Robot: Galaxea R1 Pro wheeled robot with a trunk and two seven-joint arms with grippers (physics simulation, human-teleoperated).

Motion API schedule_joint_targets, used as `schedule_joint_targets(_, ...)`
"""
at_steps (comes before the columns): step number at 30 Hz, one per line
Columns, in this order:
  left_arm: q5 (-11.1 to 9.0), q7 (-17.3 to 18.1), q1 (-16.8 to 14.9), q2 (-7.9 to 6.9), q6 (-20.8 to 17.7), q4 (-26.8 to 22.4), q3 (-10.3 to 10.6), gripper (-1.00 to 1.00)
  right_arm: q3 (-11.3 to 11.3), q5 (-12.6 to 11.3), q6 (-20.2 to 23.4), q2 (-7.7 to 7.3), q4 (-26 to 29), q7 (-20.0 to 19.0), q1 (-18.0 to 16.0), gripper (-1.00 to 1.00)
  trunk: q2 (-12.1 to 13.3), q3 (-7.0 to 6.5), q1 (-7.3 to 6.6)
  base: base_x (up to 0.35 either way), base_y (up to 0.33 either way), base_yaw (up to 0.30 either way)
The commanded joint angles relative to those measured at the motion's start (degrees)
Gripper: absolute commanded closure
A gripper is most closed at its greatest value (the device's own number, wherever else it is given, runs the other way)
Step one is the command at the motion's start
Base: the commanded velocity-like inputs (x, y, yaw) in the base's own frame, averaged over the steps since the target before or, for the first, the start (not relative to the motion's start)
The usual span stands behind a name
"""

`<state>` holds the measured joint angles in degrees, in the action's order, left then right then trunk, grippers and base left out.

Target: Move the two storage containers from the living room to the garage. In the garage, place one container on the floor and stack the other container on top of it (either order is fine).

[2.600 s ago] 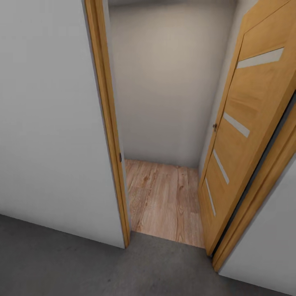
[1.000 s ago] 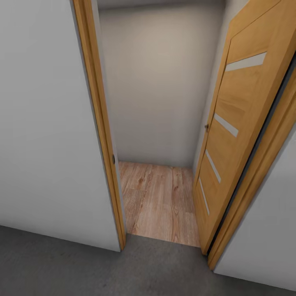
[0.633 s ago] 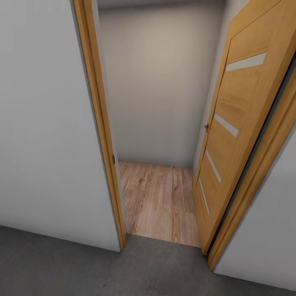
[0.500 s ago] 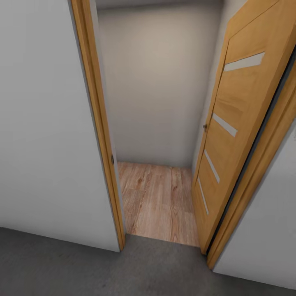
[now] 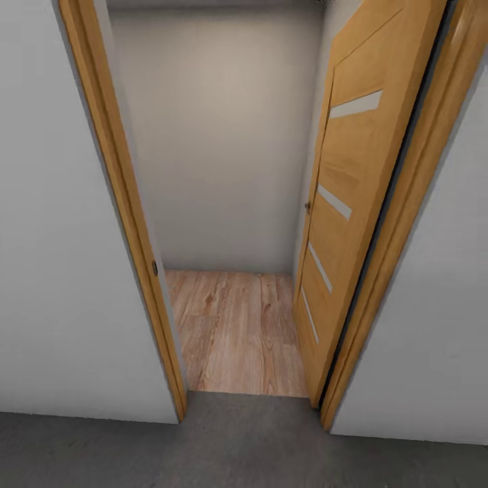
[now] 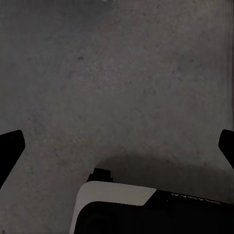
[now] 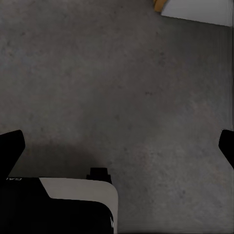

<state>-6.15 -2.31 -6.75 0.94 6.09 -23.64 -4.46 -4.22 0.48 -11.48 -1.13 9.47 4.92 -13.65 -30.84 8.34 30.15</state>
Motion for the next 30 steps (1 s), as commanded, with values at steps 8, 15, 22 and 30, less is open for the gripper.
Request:
schedule_joint_targets(8,-0.47,0.02,-0.03,-0.01,0.21,0.00,-0.13,-1.00,-0.44,0.22,-0.12,-0.01,-0.07,0.35,-0.06,-1.00,-0.09,0.10,0.02,0.000,0.000,-0.216)
schedule_joint_targets(15,-0.45,0.02,-0.02,-0.03,0.84,0.00,-0.11,-1.00,-0.44,0.30,-0.12,-0.01,-0.07,0.38,-0.06,-1.00,-0.09,0.10,0.02,0.000,0.000,-0.020)
schedule_joint_targets(22,-0.36,0.02,-0.03,-0.28,1.07,0.00,-0.11,-1.00,-0.44,0.38,-0.12,-0.01,-0.07,0.42,-0.06,-1.00,-0.09,0.10,0.02,0.080,0.000,-0.001)
schedule_joint_targets(30,-0.38,0.02,-0.07,-0.26,1.03,0.00,-0.11,-1.00,-0.56,0.35,-0.12,-0.01,-0.07,0.44,-0.06,-1.00,-0.09,0.10,0.02,0.155,0.000,0.000)
